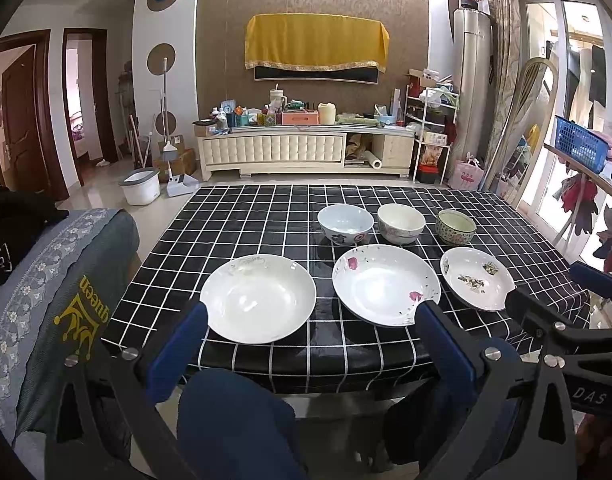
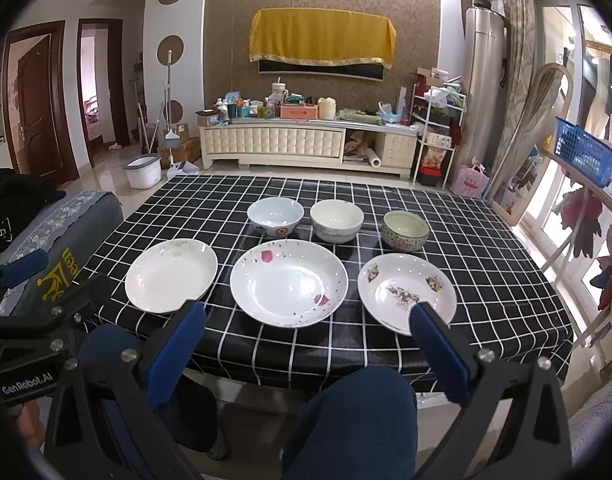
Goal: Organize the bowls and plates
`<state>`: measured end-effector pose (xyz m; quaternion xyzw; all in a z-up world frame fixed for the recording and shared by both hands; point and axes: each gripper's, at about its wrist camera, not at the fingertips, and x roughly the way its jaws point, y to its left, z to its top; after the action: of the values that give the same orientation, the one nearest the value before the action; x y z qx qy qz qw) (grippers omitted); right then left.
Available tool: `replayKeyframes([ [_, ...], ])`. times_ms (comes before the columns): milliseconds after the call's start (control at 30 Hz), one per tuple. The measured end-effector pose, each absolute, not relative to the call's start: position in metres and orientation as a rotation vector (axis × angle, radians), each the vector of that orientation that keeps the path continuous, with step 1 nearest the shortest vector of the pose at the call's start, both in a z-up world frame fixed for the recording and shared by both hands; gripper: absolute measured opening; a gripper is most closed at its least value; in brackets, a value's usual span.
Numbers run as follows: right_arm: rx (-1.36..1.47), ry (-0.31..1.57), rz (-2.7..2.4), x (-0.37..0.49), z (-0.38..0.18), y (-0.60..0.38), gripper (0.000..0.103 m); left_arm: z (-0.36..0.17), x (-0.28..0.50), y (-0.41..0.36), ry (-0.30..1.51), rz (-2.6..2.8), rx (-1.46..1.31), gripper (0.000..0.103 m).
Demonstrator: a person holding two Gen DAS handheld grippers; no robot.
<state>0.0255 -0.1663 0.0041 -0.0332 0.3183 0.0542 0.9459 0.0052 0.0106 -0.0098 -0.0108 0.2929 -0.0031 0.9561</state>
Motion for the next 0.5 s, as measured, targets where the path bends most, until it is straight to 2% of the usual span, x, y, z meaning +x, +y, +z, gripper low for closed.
replayKeyframes([
  [500, -0.071, 0.657, 0.111, 0.0250, 0.0024, -0.1672, 0.103, -0.0093, 0.0055, 0.0078, 0.604, -0.010, -0.019, 0.103],
])
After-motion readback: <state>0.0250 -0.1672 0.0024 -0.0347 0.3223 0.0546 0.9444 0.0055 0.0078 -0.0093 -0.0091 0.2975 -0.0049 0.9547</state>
